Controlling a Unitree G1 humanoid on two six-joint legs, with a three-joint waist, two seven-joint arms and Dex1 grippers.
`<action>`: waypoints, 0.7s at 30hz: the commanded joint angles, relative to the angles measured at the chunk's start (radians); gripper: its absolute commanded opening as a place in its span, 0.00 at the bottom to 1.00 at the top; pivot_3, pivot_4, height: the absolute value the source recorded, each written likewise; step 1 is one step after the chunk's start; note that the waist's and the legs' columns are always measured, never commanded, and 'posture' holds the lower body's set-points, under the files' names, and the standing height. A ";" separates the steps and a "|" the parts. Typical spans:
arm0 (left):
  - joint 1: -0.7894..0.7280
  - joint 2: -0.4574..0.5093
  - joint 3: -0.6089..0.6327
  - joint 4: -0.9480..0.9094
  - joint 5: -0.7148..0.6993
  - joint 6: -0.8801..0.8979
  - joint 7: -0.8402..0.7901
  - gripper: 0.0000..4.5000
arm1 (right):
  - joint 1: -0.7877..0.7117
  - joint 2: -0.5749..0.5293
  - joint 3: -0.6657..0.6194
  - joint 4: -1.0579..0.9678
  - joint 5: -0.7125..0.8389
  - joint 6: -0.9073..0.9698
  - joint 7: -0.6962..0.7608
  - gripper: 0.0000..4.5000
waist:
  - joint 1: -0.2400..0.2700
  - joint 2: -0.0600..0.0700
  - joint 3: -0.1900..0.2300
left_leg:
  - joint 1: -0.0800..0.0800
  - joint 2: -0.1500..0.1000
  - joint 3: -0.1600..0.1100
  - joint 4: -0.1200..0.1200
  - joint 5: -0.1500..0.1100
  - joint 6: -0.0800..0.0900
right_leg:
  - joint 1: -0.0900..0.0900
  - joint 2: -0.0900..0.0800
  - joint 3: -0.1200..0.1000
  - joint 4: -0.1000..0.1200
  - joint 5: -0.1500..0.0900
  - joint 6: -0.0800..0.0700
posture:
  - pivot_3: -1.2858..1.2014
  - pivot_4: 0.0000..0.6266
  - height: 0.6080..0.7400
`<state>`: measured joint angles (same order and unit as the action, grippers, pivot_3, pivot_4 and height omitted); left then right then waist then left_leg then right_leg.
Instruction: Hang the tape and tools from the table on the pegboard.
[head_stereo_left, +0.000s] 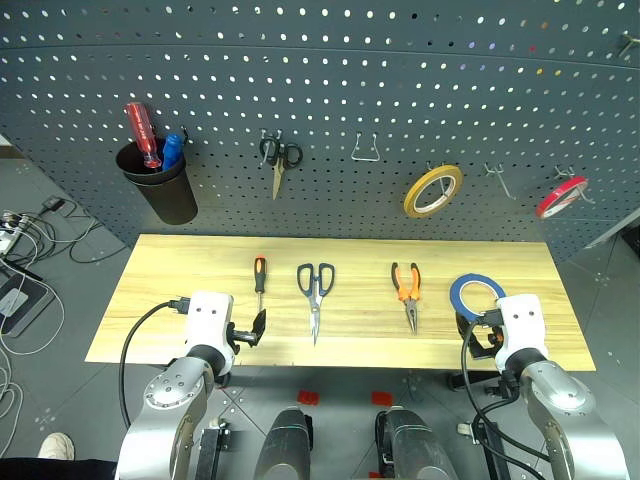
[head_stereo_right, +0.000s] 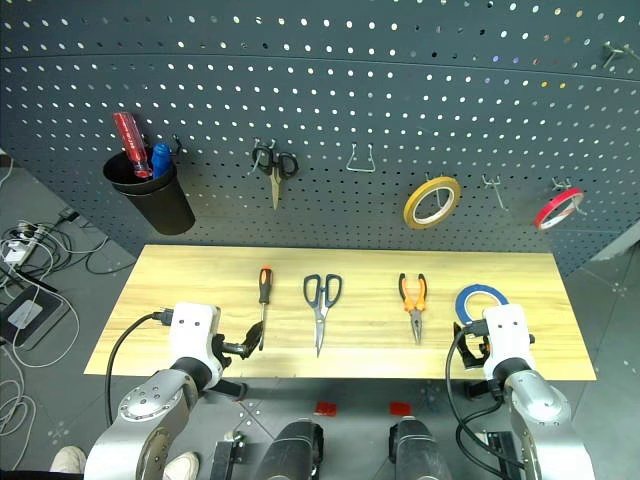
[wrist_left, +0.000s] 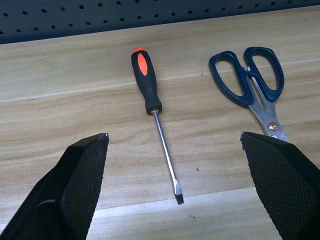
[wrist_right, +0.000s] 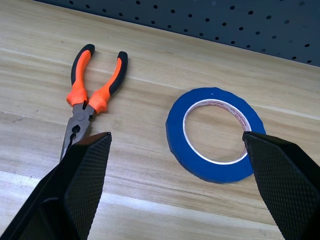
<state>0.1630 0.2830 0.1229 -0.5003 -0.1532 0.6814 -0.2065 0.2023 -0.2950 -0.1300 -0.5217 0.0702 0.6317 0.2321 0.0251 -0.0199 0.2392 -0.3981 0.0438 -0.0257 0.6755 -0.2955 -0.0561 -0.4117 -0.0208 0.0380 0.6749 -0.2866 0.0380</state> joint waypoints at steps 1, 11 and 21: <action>0.004 0.000 0.013 -0.041 0.000 -0.025 0.007 0.99 | -0.002 -0.009 -0.017 -0.024 0.008 -0.007 0.001 1.00 | 0.000 0.000 0.000 | 0.000 0.000 0.000 0.000 0.000 0.000 | 0.000 0.000 0.000 0.000 0.000 0.000 | 0.57 0.40 1.00; 0.003 -0.004 0.008 -0.042 0.000 -0.024 0.010 0.99 | -0.001 -0.013 -0.021 -0.024 0.007 -0.006 0.005 1.00 | 0.000 0.000 0.000 | 0.000 0.000 0.000 0.000 0.000 0.000 | 0.000 0.000 0.000 0.000 0.000 0.000 | 0.57 0.41 1.00; -0.033 0.030 -0.025 -0.052 -0.018 -0.008 -0.042 0.99 | -0.030 -0.049 -0.029 0.012 0.020 -0.010 0.038 1.00 | 0.000 0.000 0.008 | 0.000 0.000 0.000 0.000 0.000 0.000 | 0.000 0.000 0.000 0.000 0.000 0.000 | 0.56 0.47 1.00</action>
<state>0.1453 0.2966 0.1147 -0.5030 -0.1580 0.6775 -0.2257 0.1785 -0.3333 -0.1367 -0.5027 0.0737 0.6330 0.2574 0.0250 -0.0200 0.2471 -0.3979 0.0435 -0.0257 0.6755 -0.2955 -0.0561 -0.4115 -0.0208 0.0379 0.6750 -0.2866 0.0380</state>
